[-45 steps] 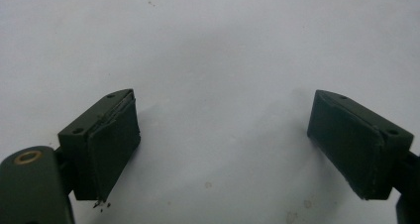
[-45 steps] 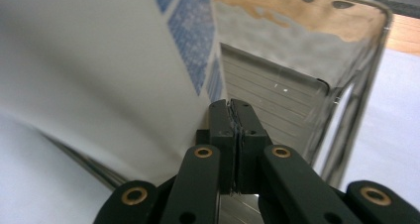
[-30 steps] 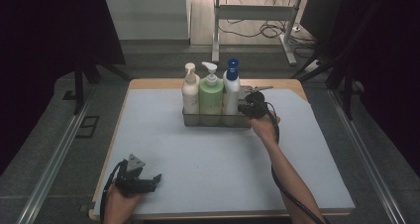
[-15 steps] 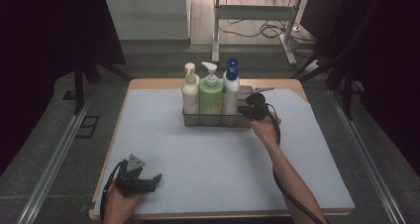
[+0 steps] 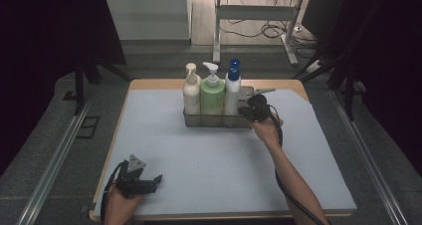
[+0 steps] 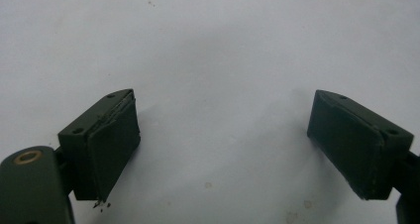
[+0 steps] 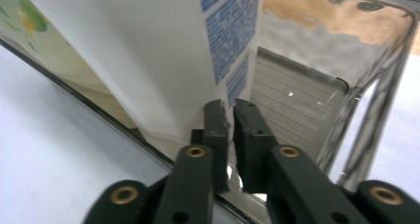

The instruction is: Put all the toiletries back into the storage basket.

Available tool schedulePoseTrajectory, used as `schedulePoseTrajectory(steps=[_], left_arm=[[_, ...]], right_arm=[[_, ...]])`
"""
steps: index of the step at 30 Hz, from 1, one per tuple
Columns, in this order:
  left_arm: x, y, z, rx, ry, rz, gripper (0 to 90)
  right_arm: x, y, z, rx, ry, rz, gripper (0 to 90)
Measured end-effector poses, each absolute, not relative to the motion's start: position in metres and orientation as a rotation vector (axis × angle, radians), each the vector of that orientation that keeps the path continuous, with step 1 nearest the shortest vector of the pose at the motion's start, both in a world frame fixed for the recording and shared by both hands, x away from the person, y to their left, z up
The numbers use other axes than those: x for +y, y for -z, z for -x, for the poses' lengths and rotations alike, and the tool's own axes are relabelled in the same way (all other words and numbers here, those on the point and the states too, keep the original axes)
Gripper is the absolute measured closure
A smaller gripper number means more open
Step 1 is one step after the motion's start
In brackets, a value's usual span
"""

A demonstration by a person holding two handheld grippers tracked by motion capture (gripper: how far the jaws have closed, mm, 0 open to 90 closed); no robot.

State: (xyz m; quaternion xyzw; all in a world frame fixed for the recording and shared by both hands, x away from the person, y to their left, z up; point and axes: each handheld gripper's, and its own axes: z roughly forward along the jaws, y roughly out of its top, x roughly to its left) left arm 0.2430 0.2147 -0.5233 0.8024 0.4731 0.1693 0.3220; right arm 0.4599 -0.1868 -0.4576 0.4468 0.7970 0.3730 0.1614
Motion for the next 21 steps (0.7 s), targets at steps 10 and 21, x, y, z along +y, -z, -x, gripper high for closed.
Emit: schedulePoseTrajectory(steps=[10,21], left_arm=[[0.215,0.523,-0.243,1.242,-0.444,-2.107,12.3],[0.215,0.523,-0.243,1.241,-0.446,-2.107,12.3]], right_arm=[[-0.197,0.446,-0.453,2.254,-1.077,-1.256,55.8],[-0.202,0.439,-0.443,2.265,-1.097,-1.198,37.0]])
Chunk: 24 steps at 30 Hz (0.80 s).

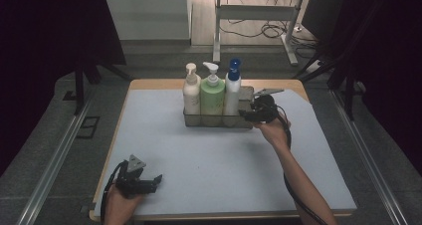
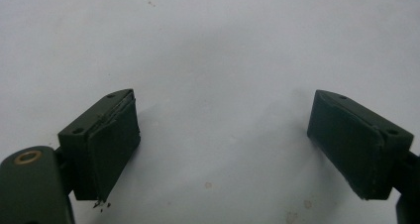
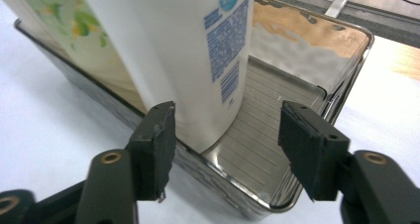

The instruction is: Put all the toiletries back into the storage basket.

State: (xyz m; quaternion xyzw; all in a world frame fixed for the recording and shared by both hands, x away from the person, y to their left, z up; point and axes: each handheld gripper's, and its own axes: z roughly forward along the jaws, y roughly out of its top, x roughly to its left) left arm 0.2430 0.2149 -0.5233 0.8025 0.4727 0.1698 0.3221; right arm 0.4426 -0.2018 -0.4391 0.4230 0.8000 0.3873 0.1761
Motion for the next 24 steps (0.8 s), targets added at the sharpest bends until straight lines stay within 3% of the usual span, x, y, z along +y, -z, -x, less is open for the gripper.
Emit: schedulePoseTrajectory(steps=[6,10,17,24], left_arm=[[0.215,0.523,-0.243,1.241,-0.446,-2.107,12.3],[0.215,0.523,-0.243,1.241,-0.446,-2.107,12.3],[0.215,0.523,-0.243,1.242,-0.446,-2.107,12.3],[0.215,0.523,-0.243,1.243,-0.447,-2.106,12.3]], right_arm=[[-0.204,0.437,-0.434,2.297,-1.121,-1.151,26.2],[-0.205,0.436,-0.428,2.302,-1.114,-1.127,13.0],[-0.213,0.434,-0.415,2.321,-1.088,-1.108,1.4],[-0.221,0.430,-0.400,2.347,-1.071,-1.069,0.0]])
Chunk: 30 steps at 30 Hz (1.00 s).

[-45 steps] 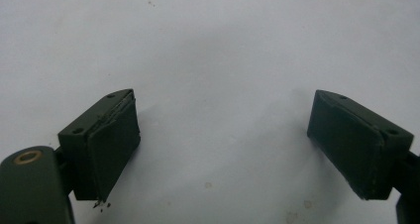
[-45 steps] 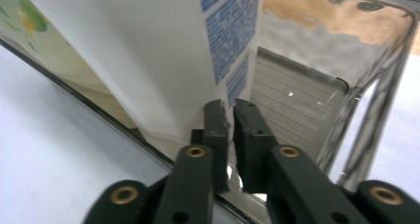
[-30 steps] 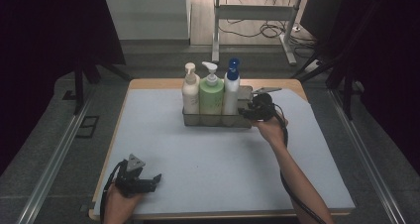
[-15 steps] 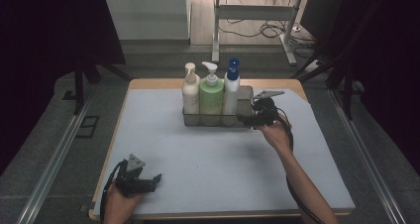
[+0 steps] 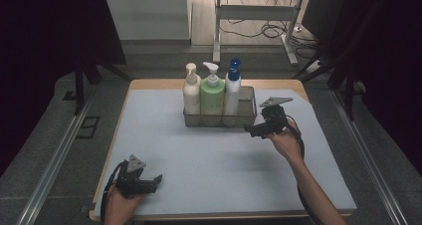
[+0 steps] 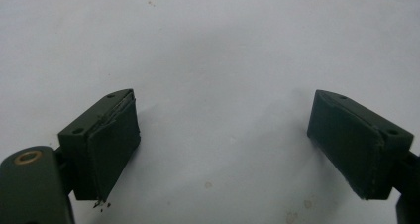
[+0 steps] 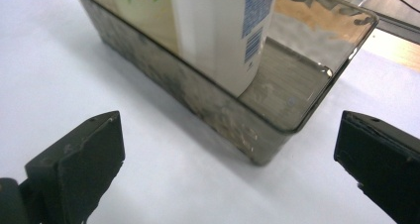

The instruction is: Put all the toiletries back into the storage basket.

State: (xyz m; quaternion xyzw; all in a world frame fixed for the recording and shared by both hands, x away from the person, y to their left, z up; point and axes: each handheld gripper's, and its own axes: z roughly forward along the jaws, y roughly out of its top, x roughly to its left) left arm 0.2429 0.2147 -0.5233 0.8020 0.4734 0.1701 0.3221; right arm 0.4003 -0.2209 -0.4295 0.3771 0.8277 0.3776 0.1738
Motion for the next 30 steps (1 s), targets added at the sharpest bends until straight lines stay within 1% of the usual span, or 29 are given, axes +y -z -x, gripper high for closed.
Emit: schedulePoseTrajectory(steps=[18,30], left_arm=[[0.215,0.523,-0.243,1.242,-0.448,-2.106,12.3],[0.215,0.523,-0.243,1.242,-0.446,-2.106,12.3]], right_arm=[[-0.240,0.418,-0.348,2.386,-1.064,-0.980,0.0],[-0.257,0.439,-0.316,2.389,-1.046,-0.979,0.0]])
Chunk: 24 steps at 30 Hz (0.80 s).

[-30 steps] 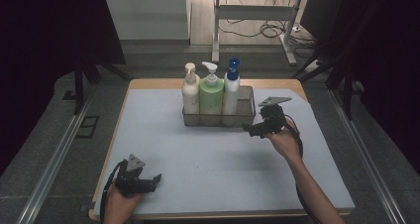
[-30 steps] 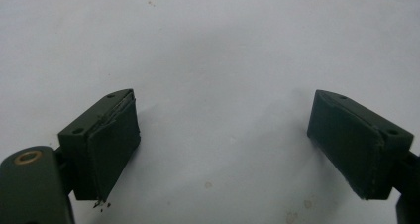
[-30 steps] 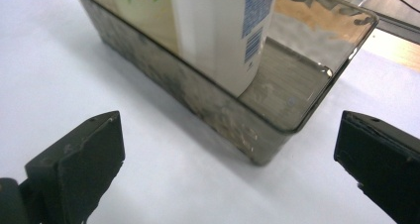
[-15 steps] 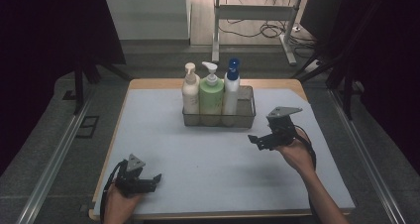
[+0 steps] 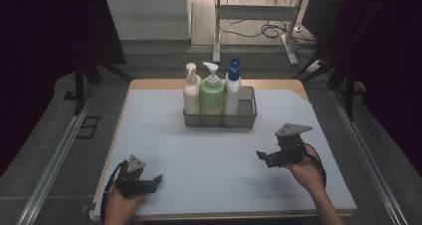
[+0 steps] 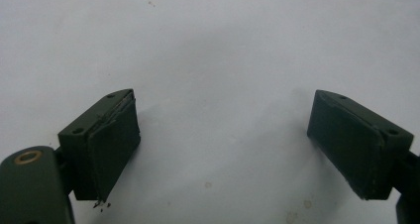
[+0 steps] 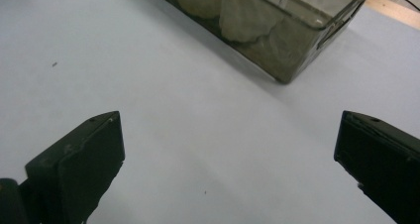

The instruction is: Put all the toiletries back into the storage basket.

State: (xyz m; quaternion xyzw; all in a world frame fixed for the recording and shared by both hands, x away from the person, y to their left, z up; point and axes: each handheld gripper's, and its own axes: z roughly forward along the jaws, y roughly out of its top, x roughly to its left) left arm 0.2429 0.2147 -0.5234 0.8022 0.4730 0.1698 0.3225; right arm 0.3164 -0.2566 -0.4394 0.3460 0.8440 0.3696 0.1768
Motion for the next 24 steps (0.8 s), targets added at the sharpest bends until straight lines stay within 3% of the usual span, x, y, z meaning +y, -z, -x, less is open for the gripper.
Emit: schedulePoseTrajectory(steps=[24], left_arm=[[0.215,0.523,-0.243,1.241,-0.448,-2.107,12.3]], right_arm=[[-0.287,0.517,-0.285,2.414,-0.990,-1.084,0.0]])
